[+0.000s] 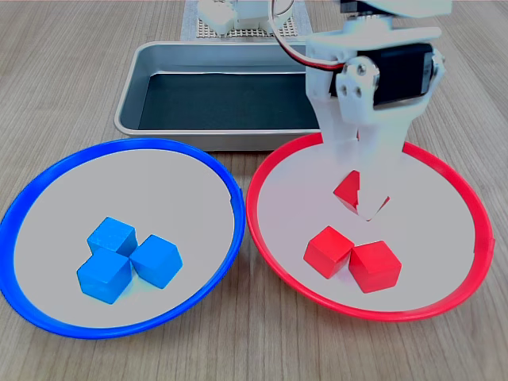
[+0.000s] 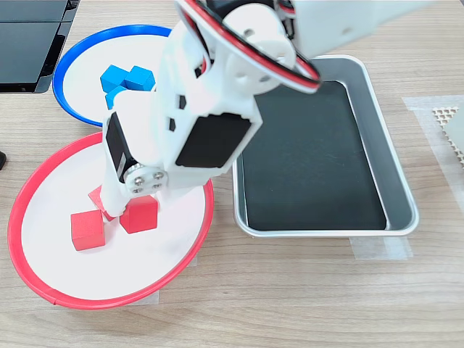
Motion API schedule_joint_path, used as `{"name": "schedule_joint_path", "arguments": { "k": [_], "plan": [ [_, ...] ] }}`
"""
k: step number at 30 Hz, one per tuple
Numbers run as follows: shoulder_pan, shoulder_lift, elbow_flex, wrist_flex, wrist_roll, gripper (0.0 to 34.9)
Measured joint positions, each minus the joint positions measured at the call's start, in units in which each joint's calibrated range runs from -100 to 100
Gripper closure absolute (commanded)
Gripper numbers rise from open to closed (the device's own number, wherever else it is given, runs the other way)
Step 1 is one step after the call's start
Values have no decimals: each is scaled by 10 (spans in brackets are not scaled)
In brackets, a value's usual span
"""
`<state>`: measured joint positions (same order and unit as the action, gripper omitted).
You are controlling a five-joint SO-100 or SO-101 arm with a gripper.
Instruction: Relocate any red block in the blue dish to the red dish, correcting any misplacement.
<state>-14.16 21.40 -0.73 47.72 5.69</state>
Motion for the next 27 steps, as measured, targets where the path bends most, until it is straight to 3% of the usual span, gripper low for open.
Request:
{"name": "schedule_joint_path", "arguments": {
  "k": [8,18,27],
  "plan": [
    [-4,9,0,-10,-2,294],
    [0,13,-5,-9,-2,218],
    [2,14,-18,3,5,219]
  ]
}}
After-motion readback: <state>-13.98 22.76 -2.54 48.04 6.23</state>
